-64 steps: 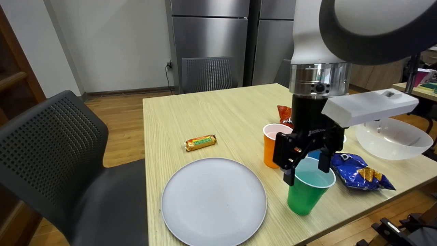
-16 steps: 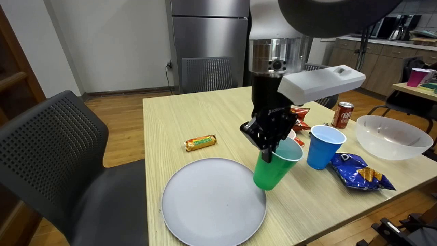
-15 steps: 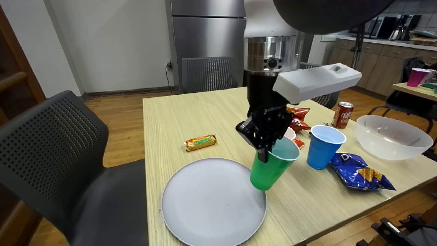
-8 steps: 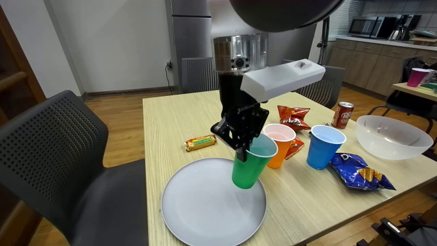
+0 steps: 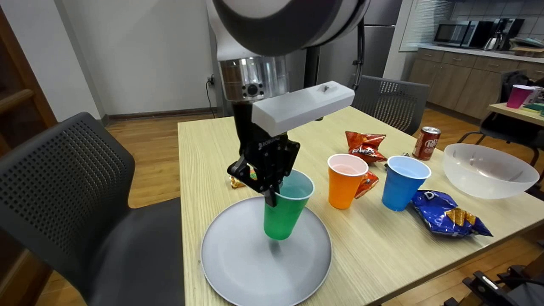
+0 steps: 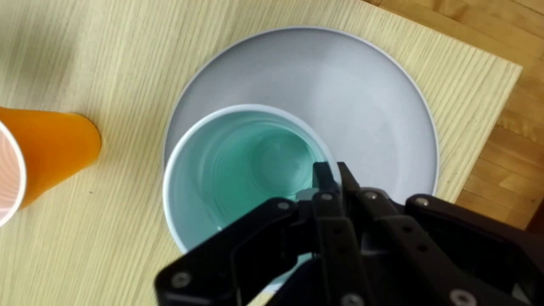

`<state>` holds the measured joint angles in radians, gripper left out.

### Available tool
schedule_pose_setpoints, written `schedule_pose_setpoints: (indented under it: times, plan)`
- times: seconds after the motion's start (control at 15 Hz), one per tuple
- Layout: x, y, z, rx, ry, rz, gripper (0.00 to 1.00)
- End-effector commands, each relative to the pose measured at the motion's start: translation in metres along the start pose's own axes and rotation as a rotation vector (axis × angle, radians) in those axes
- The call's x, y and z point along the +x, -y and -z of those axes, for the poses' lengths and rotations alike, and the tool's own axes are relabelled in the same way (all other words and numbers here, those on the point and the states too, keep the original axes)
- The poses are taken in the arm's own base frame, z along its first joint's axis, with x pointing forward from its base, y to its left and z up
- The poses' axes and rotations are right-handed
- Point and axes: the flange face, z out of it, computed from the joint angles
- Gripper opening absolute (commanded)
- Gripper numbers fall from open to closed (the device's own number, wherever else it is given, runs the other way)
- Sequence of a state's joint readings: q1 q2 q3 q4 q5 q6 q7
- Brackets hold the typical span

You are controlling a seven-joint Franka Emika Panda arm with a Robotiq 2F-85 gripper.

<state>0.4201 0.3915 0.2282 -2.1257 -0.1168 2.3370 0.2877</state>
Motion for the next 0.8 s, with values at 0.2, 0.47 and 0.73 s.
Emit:
schedule_pose_setpoints:
  times: [0.2,0.47,0.73]
  plan:
    - [0.031,0.045,0.002,-0.038,0.044,0.085,0.01]
    - [0.046,0.058,-0.004,-0.053,0.067,0.117,0.01]
    - [0.061,0.064,-0.013,-0.063,0.088,0.135,0.01]
